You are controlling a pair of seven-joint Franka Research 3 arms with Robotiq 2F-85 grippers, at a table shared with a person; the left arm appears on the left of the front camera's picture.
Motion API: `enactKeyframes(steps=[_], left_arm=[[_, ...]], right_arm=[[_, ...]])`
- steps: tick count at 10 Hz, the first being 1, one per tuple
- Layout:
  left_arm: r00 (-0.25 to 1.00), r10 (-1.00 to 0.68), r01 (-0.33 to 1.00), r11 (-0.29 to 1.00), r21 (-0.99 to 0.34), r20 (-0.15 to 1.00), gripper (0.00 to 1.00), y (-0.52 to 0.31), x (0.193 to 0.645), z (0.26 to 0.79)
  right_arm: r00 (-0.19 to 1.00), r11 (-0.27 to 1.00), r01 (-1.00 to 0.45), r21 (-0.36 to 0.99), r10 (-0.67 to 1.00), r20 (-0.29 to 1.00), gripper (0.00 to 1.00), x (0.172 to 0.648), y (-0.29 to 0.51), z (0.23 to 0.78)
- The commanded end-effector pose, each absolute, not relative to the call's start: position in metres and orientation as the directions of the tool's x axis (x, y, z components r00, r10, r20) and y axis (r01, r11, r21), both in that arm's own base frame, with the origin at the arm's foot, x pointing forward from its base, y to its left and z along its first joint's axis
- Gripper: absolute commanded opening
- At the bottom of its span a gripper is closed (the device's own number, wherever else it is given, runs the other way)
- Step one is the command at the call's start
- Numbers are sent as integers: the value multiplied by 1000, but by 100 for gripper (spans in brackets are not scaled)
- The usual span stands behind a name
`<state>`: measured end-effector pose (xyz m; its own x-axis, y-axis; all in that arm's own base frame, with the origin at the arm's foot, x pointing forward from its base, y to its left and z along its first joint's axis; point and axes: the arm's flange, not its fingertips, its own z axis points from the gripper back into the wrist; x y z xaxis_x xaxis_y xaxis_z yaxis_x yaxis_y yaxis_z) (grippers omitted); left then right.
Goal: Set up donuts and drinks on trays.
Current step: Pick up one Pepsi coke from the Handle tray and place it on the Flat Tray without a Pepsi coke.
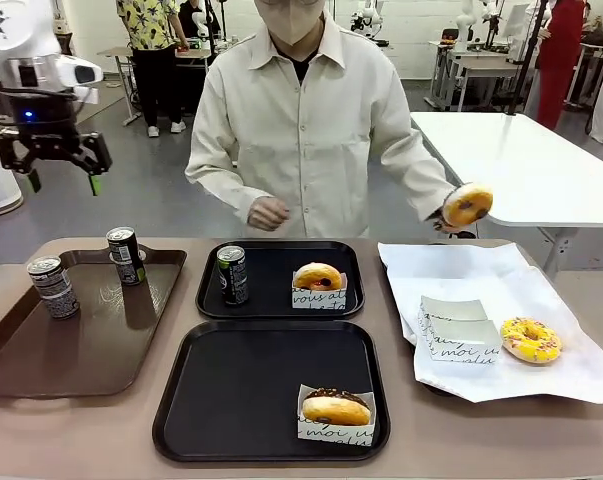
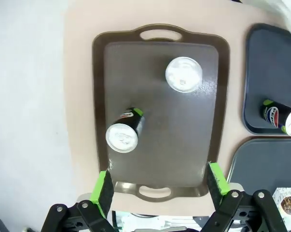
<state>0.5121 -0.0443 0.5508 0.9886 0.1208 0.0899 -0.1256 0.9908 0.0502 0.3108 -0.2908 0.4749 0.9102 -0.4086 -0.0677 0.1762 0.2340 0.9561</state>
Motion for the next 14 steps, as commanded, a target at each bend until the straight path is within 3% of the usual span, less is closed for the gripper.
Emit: enactKeyframes(steps=[1,14], left_arm=[[985,151,-150,988,-18,88,100,-25,521,550],[986,132,-132,991,-13,101,100,-7,515,542]], right_arm=[[910,222,164,961,-409,-61,100,311,-291,476],[910,222,164,961,-409,-61,100,311,-291,476]])
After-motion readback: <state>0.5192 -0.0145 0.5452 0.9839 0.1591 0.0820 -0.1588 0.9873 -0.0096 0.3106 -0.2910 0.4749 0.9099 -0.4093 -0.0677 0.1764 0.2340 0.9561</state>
